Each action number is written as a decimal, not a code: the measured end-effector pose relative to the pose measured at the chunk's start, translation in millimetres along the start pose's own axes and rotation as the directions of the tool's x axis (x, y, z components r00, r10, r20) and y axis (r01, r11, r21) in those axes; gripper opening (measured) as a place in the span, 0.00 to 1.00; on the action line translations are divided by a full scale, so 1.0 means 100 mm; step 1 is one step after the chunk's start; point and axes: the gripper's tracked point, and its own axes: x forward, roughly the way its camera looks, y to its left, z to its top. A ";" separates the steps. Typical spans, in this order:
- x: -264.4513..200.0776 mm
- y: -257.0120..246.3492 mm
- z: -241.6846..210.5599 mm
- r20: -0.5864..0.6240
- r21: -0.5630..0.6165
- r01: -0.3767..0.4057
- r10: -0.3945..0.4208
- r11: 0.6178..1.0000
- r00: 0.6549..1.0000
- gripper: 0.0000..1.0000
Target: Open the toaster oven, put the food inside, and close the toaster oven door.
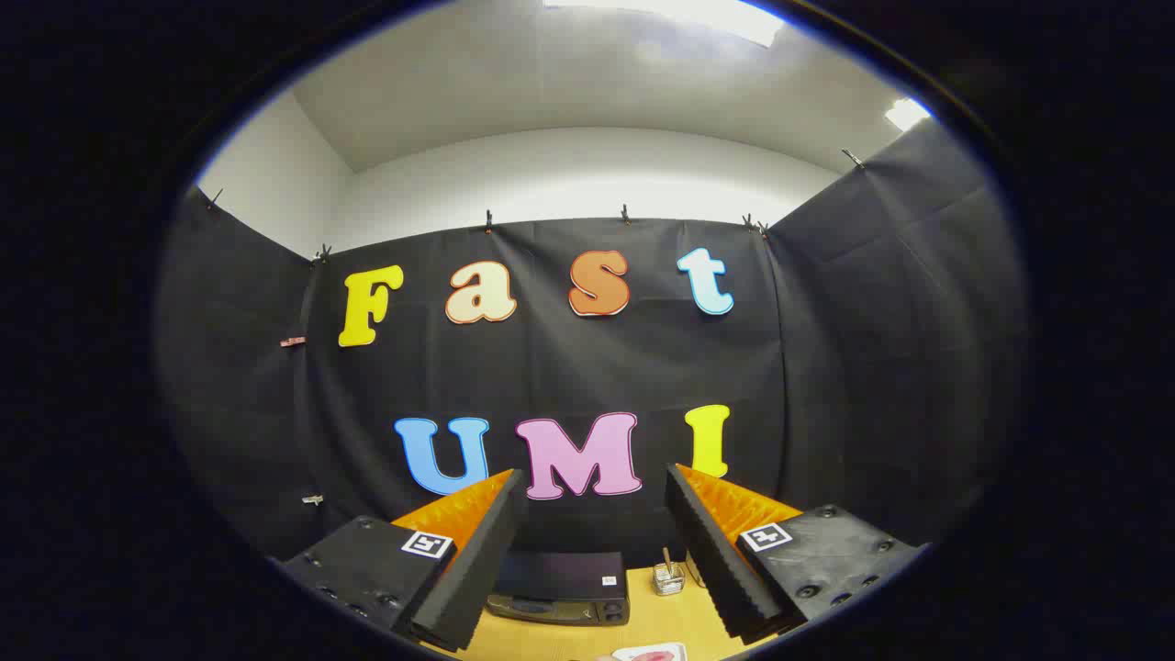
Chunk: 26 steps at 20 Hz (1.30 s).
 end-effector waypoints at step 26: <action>0.03 0.07 -0.09 -0.025 -0.020 -0.014 0.013 1.000 1.000 0.98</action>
